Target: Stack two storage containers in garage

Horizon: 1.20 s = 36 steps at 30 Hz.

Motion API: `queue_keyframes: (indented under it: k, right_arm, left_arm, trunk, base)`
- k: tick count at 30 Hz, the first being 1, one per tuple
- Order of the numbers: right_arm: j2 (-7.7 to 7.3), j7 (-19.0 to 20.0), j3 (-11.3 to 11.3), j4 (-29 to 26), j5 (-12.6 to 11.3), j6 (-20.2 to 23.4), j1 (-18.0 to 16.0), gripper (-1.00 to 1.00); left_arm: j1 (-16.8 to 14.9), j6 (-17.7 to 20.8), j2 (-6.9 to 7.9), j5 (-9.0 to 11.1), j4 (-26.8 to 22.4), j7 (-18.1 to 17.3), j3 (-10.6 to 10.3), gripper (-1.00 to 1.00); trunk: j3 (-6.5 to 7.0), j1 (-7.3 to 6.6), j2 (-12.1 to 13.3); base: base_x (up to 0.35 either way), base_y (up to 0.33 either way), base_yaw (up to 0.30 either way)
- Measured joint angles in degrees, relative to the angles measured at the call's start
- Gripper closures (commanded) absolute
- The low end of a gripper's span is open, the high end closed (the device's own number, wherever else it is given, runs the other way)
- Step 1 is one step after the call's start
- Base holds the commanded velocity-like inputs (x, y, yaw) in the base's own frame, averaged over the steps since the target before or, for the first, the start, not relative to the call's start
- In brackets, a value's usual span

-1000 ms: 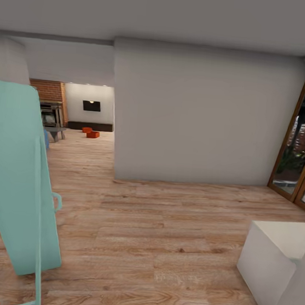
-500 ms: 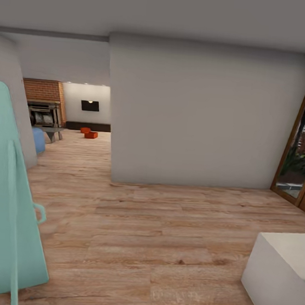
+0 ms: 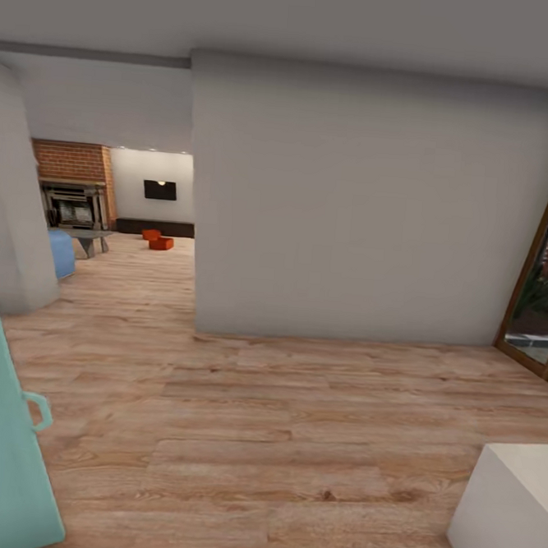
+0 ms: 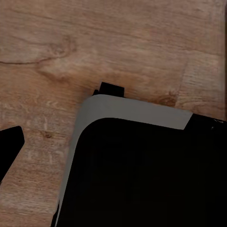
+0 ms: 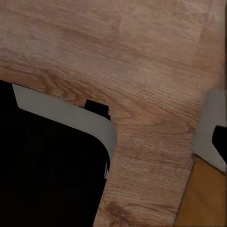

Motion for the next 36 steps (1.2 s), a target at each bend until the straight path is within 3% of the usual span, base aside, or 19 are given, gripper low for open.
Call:
queue_keyframes:
  k: [10, 36]
  right_arm:
    - [-0.24, 0.1, 0.0, 0.0, 0.1, -0.1, 0.0, -1.00]
    - [-0.29, 0.3, 0.3, 0.0, 0.3, 0.2, 0.0, -1.00]
  left_arm:
    - [0.0, 0.0, 0.00, 0.0, 0.0, 0.0, 0.0, -1.00]
    - [0.0, 0.0, -0.01, 0.0, 0.1, 0.0, 0.0, -1.00]
  trunk:
    - [0.00, 0.00, 0.0]
    - [0.00, 0.00, 0.0]
  base:
    - [0.324, 0.000, 0.139]
    - [0.324, 0.000, 0.004]
